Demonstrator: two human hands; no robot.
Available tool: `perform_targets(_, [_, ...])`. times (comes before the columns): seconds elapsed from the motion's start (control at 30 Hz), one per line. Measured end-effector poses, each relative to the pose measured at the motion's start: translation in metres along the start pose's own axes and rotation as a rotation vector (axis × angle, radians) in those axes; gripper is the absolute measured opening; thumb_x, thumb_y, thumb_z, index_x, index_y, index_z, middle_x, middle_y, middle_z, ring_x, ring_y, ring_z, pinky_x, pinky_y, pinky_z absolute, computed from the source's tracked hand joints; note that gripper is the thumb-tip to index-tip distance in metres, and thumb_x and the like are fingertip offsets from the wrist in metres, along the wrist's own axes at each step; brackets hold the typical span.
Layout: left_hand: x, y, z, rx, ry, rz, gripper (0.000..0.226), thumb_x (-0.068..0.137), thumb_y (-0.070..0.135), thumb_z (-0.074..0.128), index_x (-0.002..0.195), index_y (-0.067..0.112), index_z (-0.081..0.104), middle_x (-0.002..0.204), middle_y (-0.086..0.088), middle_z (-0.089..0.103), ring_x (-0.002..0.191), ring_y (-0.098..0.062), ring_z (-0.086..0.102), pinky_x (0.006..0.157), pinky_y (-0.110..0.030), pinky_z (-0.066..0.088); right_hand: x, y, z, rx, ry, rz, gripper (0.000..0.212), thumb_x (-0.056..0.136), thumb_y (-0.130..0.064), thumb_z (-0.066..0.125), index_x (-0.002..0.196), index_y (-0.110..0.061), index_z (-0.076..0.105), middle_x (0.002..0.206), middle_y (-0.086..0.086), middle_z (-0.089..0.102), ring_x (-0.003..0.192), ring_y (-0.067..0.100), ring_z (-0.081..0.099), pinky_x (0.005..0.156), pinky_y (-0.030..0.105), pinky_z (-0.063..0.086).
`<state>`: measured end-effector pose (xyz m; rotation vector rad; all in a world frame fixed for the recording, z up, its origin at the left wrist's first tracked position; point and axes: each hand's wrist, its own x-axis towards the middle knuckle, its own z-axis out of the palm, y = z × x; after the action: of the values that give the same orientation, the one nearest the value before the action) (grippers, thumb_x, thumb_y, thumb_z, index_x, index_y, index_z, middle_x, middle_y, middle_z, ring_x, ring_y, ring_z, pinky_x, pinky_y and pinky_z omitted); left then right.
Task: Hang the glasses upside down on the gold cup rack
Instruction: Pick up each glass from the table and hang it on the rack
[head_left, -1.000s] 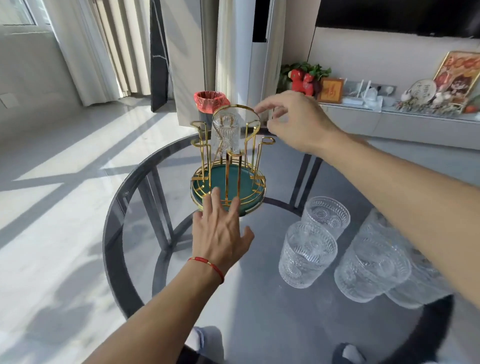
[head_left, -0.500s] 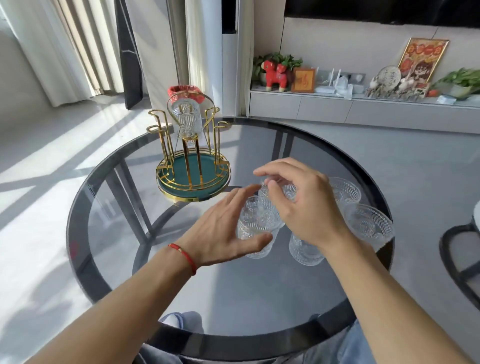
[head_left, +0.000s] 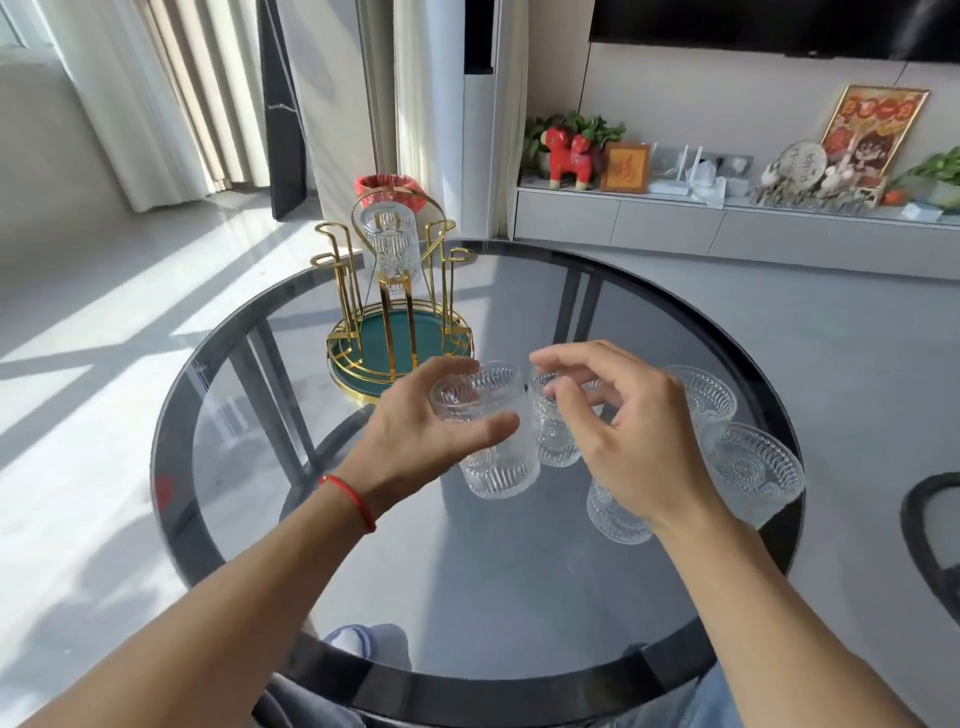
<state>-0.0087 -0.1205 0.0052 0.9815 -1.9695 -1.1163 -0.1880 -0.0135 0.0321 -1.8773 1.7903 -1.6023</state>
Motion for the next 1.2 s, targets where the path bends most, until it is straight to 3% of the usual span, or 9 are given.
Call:
perform_targets(0.1, [0.004,0.001,-0.009,-0.301,0.142,-0.141,0.077,0.059,0.061,0.081,0.121,0.018,0.063,0.113,-0.005,0.074,0.104,-0.020,0.072,0.089,-0.043,0.060,-0.003,-0.007,0.009,0.001,-0.052,-0.070,0.029,0.096,-0.008,0.063,0.123,-0.015,0.071,0.116,-0.004,0.070,0.108,0.012,0.067,0.084,0.025,0.058])
perform_targets(0.23, [0.005,0.006,-0.016,-0.771,0.108,-0.228,0.062,0.081,0.042,0.070,0.127,0.003,0.062,0.126,-0.026,0.067,0.115,-0.038,0.067,0.099,-0.055,0.055,-0.007,-0.014,0.027,-0.077,-0.209,0.029,0.057,0.096,-0.050,0.059,0.148,-0.031,0.045,0.145,-0.015,0.051,0.132,0.003,0.050,0.108,0.033,0.046])
perform_targets(0.4, [0.003,0.006,-0.014,-0.983,0.015,-0.224,0.052,0.093,0.038,0.062,0.131,0.003,0.062,0.132,-0.026,0.065,0.123,-0.040,0.063,0.105,-0.055,0.051,0.000,-0.017,0.041,0.027,-0.159,0.196,0.059,0.092,-0.057,0.065,0.144,-0.045,0.040,0.134,-0.022,0.055,0.109,0.002,0.062,0.092,0.034,0.055])
perform_targets(0.53, [0.008,0.007,-0.019,-0.937,0.062,-0.198,0.047,0.090,0.052,0.064,0.119,0.015,0.073,0.118,-0.013,0.075,0.112,-0.031,0.070,0.085,-0.042,0.061,0.009,-0.021,0.039,0.204,-0.131,0.255,0.050,0.093,-0.049,0.069,0.139,-0.047,0.047,0.131,-0.028,0.054,0.115,0.000,0.060,0.089,0.021,0.052])
perform_targets(0.63, [0.014,-0.002,-0.023,-0.725,0.211,-0.260,0.050,0.095,0.058,0.047,0.107,0.020,0.076,0.104,-0.005,0.079,0.103,-0.030,0.072,0.083,-0.045,0.059,0.022,-0.024,0.033,0.210,-0.070,0.251,0.049,0.093,-0.045,0.070,0.138,-0.044,0.051,0.128,-0.023,0.060,0.110,0.004,0.063,0.095,0.031,0.053])
perform_targets(0.73, [0.016,-0.029,-0.026,0.068,0.332,-0.128,0.041,0.092,0.050,0.050,0.111,0.018,0.067,0.114,-0.007,0.071,0.110,-0.025,0.060,0.094,-0.047,0.051,0.047,-0.031,0.025,0.192,-0.076,0.188,0.048,0.091,-0.034,0.076,0.135,-0.035,0.056,0.121,-0.023,0.066,0.109,0.005,0.065,0.089,0.029,0.055])
perform_targets(0.83, [0.018,-0.056,-0.028,0.765,0.221,-0.075,0.058,0.084,0.057,0.058,0.133,0.026,0.054,0.137,-0.007,0.051,0.136,-0.031,0.033,0.104,-0.049,0.039,0.082,-0.048,0.024,0.151,-0.131,0.099,0.047,0.085,-0.030,0.083,0.128,-0.033,0.062,0.110,-0.025,0.069,0.101,-0.001,0.067,0.082,0.023,0.055])
perform_targets(1.07, [0.026,-0.077,-0.020,0.993,0.009,-0.037,0.078,0.082,0.069,0.044,0.151,0.035,0.029,0.160,-0.012,0.027,0.151,-0.036,0.012,0.115,-0.063,0.024,0.195,-0.096,0.073,0.154,-0.039,0.012,0.052,0.074,-0.046,0.082,0.121,-0.033,0.067,0.117,-0.008,0.069,0.108,0.016,0.068,0.085,0.049,0.061])
perform_targets(1.2, [0.026,-0.084,-0.016,0.977,-0.021,-0.044,0.080,0.085,0.069,0.034,0.156,0.036,0.017,0.165,-0.011,0.018,0.154,-0.035,0.003,0.117,-0.065,0.016,0.242,-0.103,0.121,0.009,-0.059,0.026,0.056,0.071,-0.046,0.082,0.124,-0.031,0.068,0.116,-0.018,0.062,0.110,0.010,0.058,0.092,0.037,0.056])
